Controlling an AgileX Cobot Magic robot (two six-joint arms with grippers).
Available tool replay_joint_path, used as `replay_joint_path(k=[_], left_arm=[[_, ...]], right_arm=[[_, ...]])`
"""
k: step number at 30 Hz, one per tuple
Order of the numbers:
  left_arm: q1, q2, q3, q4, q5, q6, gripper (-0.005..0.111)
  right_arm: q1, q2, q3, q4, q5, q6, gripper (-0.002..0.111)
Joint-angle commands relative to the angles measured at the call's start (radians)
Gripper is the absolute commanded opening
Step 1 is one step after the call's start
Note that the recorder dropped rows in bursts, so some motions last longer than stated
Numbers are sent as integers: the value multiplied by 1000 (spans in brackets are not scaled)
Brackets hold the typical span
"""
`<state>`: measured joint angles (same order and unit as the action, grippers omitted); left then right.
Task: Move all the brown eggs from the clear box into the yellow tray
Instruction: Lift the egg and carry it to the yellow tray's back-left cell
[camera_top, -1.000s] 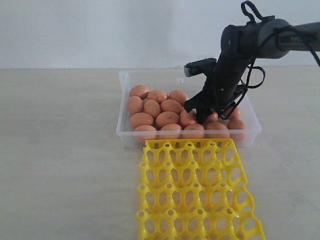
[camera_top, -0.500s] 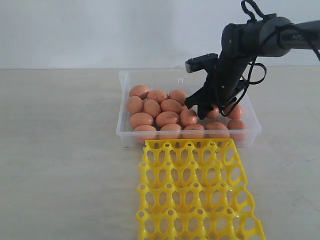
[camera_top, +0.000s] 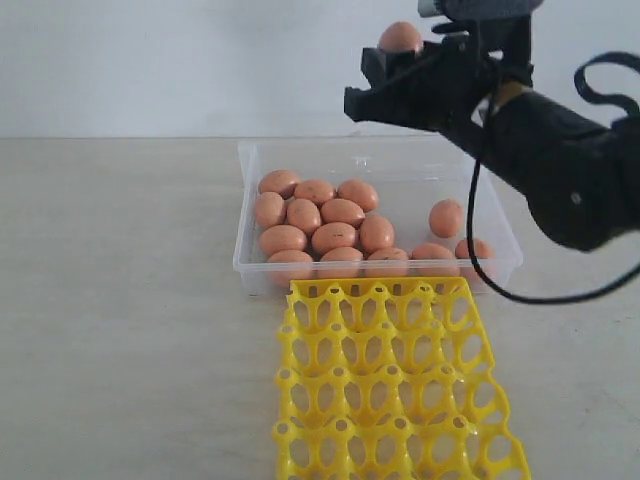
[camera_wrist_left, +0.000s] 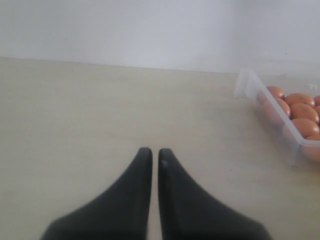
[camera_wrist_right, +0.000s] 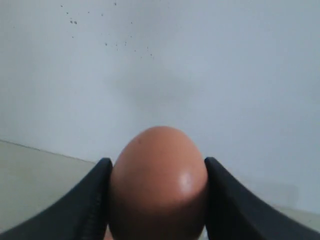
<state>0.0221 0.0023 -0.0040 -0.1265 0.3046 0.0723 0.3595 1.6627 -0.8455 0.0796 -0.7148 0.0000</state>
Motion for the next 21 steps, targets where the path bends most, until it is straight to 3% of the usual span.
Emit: replay_joint_path(k=[1, 3, 6, 12, 21], left_arm=[[-4, -2, 4, 4, -13, 4, 4], [-4, -2, 4, 4, -13, 4, 4], [-4, -2, 4, 4, -13, 4, 4], [-4, -2, 4, 4, -13, 4, 4], [-4, -2, 4, 4, -13, 4, 4]], right_arm=[[53, -47, 139, -305, -88, 276, 0], [135, -44, 168, -411, -26, 288, 0], [233, -17, 170, -406, 54, 203, 0], [248, 139, 164, -159, -1, 151, 0], [251, 162, 164, -182, 26, 155, 0]])
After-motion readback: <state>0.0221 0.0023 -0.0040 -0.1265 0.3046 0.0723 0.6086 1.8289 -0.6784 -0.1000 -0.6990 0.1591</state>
